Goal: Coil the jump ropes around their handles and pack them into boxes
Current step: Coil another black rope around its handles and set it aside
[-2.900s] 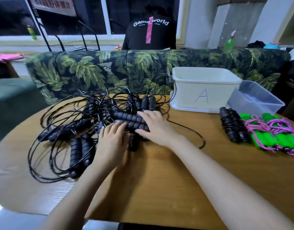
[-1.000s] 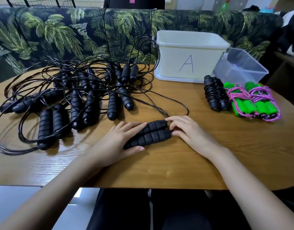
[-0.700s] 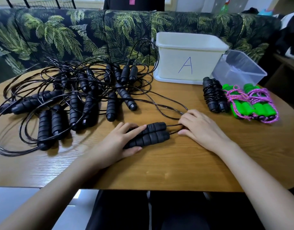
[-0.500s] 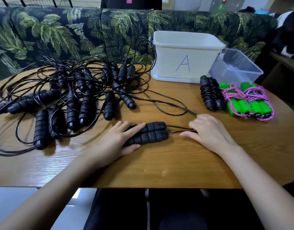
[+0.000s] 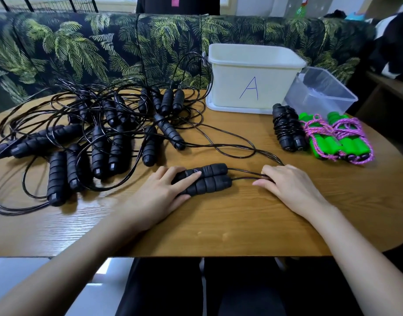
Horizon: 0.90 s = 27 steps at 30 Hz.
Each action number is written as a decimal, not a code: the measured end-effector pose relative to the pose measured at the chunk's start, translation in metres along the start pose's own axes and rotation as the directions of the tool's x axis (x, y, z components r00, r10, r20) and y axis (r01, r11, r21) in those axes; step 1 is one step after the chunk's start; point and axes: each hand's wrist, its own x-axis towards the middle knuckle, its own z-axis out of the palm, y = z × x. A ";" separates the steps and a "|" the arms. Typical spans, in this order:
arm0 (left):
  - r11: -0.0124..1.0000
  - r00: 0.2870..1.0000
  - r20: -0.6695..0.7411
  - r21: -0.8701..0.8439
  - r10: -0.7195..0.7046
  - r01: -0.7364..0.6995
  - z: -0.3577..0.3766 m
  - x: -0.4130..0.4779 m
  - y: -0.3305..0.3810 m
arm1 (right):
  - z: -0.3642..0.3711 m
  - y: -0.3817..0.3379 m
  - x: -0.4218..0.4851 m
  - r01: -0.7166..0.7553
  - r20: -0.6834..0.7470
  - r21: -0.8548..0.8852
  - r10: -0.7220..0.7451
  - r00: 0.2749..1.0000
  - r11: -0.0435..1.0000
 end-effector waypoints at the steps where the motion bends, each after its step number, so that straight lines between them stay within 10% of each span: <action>1: 0.999 0.999 -0.021 -0.001 -0.037 0.037 0.002 0.001 0.005 | -0.001 -0.001 -0.003 -0.014 -0.015 0.017 0.014 1.000 1.000; 9: 0.979 0.976 -0.083 -0.043 -0.202 0.199 0.011 0.022 0.026 | 0.005 -0.036 -0.041 -0.038 -0.360 -0.233 -0.050 0.932 0.972; 20: 0.956 0.958 -0.117 -0.168 -0.261 0.240 0.000 0.024 0.027 | 0.028 -0.127 -0.049 0.075 -0.379 -0.192 -0.144 0.914 0.979; 27: 0.957 0.954 -0.143 -0.168 -0.262 0.237 0.004 0.022 0.026 | 0.014 -0.125 -0.043 -0.011 -0.331 0.077 0.036 0.943 0.997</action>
